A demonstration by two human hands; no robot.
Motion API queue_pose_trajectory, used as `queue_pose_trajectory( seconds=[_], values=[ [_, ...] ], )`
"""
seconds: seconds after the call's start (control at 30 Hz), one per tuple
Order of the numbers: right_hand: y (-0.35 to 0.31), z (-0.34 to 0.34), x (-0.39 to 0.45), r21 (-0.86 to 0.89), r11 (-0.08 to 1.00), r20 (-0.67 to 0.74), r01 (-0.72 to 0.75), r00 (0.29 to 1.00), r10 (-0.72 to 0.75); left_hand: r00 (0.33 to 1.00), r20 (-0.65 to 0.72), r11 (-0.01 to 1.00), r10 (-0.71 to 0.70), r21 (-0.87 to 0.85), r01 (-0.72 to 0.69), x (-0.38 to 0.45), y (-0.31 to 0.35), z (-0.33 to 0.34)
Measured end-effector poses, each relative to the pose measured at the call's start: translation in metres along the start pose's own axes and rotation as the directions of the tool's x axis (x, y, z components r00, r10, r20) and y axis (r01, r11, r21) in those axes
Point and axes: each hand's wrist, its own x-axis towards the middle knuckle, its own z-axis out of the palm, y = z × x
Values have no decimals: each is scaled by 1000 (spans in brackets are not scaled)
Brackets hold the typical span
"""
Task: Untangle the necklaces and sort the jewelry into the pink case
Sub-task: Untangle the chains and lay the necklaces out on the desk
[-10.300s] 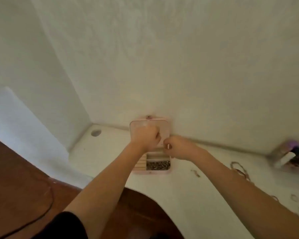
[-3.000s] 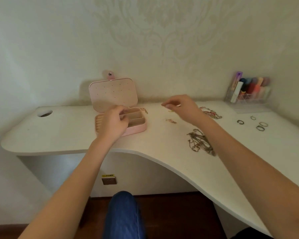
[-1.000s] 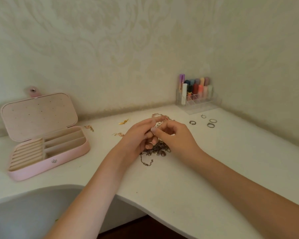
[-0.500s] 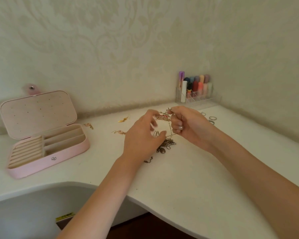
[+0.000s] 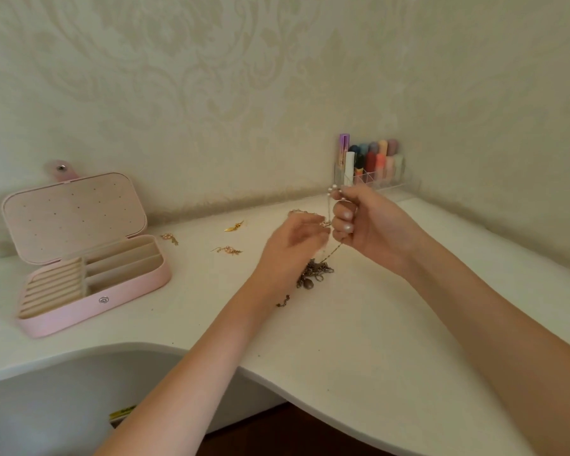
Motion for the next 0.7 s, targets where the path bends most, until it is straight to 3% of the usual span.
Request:
queue_pose_trajectory(
  seconds=[0.03,0.1,0.2,0.3,0.43,0.5,0.57,0.7],
  values=[
    [0,3,0,-59,998,12,20,1000,-19,999,34,997,31,76,-33,-1,0,5],
    [-3,4,-1,-125,990,12,70,998,-69,993,-28,984,113,140,-108,-2,0,7],
    [-8,-5,-1,-101,990,-90,96,990,-105,961,-245,992,125,49,-116,2,-4,-5],
    [-7,-6,0,-177,983,-158,52,984,-81,920,-379,991,97,-47,-124,3,-3,-10],
    [-7,0,-2,-172,985,-145,12,989,-38,821,-533,979,204,127,-161,3,-1,-12],
    [-8,0,-3,-263,964,-133,31,989,-68,785,-578,975,224,142,-173,4,-2,-14],
    [-6,-2,-5,-486,870,-131,79,978,-163,785,-594,984,176,87,-155,4,-3,-16],
    [2,-7,-3,-845,503,-74,183,891,-448,836,-548,963,-31,-239,-121,8,-5,-22]
  ],
)
